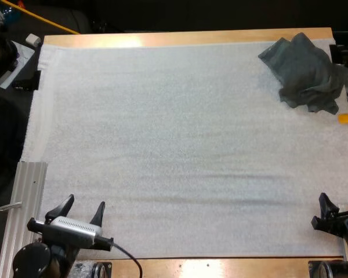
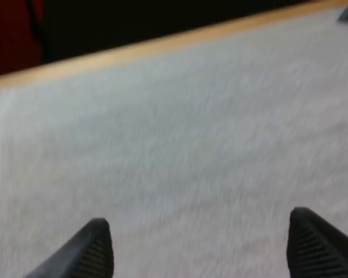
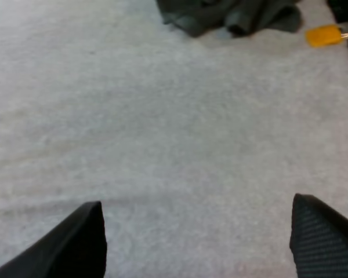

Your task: Pick towel from pile, fold and stack

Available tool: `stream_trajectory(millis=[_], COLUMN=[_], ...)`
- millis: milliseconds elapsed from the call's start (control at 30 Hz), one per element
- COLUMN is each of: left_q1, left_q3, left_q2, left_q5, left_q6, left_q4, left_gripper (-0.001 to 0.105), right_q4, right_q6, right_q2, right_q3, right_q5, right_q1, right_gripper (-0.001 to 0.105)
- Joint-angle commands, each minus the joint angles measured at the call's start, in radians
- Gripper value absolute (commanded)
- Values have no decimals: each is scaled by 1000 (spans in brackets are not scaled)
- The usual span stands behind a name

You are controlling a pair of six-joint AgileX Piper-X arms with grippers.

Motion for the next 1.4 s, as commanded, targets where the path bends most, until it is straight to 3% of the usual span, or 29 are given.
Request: stream_trajectory(millis=[0,167,233,533,833,1067,1367], left_q1=[-12,-52,-40,-142,-252,-252,-251], left_q3=[-47,-108,-103,-263,-374,-377,-377], left_q2=[-16,83,64,248,384,401,404], left_q5=[39,87,86,241,277,275,277], left_q6=[-13,-15,-13,-16,-17,-11,-13], left_q4=[-29,-40,-35,-52,-48,-60,-68], left_gripper=[61,61,61,61,61,61,61], right_q4=[8,20,15,40,53,-15,-321], right_q6=[-2,-10,-4,-11,-17,1,213], right_q2=[71,198,184,372,520,609,970], right_q3=[-72,-175,-162,-366,-504,-522,-530], right_q5=[-49,-100,-79,-247,-385,-369,-308], right_q1=[-1,-2,-1,1,2,0,-2], right_gripper=[64,64,64,64,64,64,64])
